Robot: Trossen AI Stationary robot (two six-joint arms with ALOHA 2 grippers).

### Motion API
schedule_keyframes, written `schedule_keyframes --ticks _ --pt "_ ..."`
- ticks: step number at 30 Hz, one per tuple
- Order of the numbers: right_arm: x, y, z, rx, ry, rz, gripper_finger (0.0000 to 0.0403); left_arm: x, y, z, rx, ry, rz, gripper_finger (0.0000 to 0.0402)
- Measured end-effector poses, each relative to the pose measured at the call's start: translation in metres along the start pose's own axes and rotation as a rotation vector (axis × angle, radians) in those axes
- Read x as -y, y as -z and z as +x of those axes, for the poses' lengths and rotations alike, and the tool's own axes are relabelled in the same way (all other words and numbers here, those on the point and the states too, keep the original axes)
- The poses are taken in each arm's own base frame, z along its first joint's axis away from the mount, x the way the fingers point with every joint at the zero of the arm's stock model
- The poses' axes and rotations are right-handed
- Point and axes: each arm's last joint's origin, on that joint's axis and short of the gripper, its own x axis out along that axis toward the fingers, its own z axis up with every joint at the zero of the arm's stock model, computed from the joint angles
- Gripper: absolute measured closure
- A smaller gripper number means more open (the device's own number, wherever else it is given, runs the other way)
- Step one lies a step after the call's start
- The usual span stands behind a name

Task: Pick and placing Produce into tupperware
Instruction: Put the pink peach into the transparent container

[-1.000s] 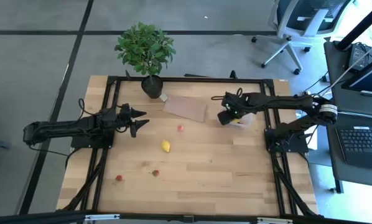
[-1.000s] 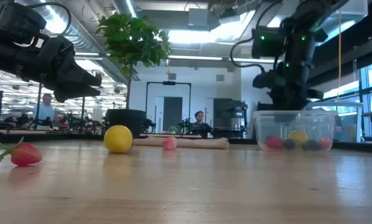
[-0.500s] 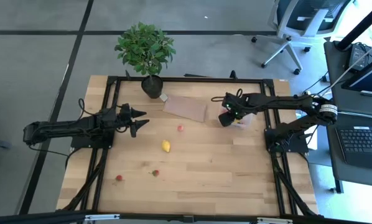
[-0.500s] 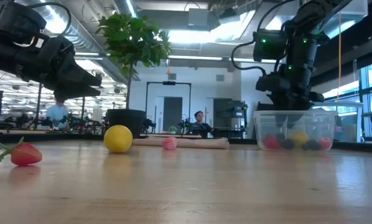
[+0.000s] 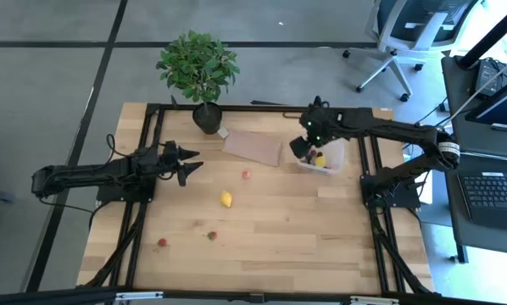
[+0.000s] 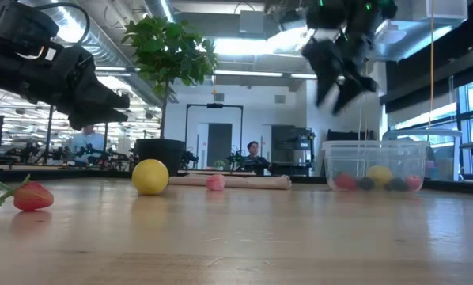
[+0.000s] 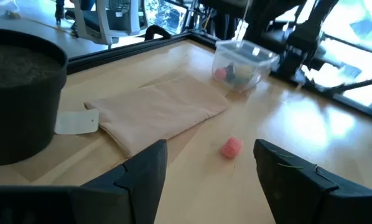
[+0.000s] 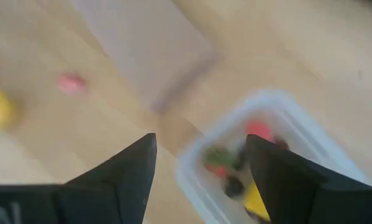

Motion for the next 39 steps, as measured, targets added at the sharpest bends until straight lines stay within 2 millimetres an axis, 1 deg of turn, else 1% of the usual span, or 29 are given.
schedule_keyframes --ticks 2,4,6,9,11,13,17,21,23,26,28,31,36,39 --pt "-0.014 -0.008 -0.012 0.077 -0.065 -0.024 0.0155 0.001 -0.001 0.000 0.014 0.007 -0.061 0.0170" --pt "-0.030 -0.012 -0.022 0.181 -0.159 -0.099 0.0155 0.001 -0.004 0.000 0.035 0.019 -0.095 0.0170" --pt "-0.046 -0.014 -0.030 0.295 -0.255 -0.193 0.0155 0.003 -0.005 0.000 0.039 0.058 -0.094 0.0170" --pt "-0.065 -0.013 -0.038 0.418 -0.352 -0.308 0.0154 0.006 -0.009 -0.001 0.058 0.126 -0.097 0.0170" --pt "-0.072 -0.010 -0.041 0.459 -0.386 -0.352 0.0154 0.008 -0.013 0.000 0.046 0.133 -0.086 0.0170" --pt "-0.076 -0.008 -0.040 0.478 -0.414 -0.361 0.0154 0.011 -0.021 0.002 0.039 0.129 -0.056 0.0170" --pt "-0.075 0.000 -0.028 0.441 -0.423 -0.308 0.0154 0.022 -0.047 0.010 0.018 0.132 0.052 0.0170" --pt "-0.070 0.008 -0.014 0.406 -0.414 -0.259 0.0154 0.036 -0.072 0.034 -0.051 0.141 0.220 0.0170" --pt "-0.068 0.012 -0.008 0.386 -0.408 -0.242 0.0154 0.041 -0.078 0.051 -0.118 0.141 0.266 0.0170" --pt "-0.066 0.014 -0.005 0.374 -0.404 -0.230 0.0154 0.046 -0.080 0.076 -0.257 0.113 0.295 0.0170" --pt "-0.065 0.016 -0.003 0.361 -0.394 -0.234 0.0154 0.047 -0.076 0.093 -0.330 0.092 0.300 0.0170" --pt "-0.063 0.018 0.000 0.353 -0.384 -0.245 0.0154 0.048 -0.066 0.116 -0.408 0.082 0.320 0.0170" --pt "-0.059 0.024 0.007 0.323 -0.358 -0.266 0.0154 0.059 -0.050 0.146 -0.436 0.127 0.425 0.0170" --pt "-0.056 0.027 0.011 0.295 -0.338 -0.271 0.0154 0.066 -0.046 0.164 -0.424 0.145 0.434 0.0170"
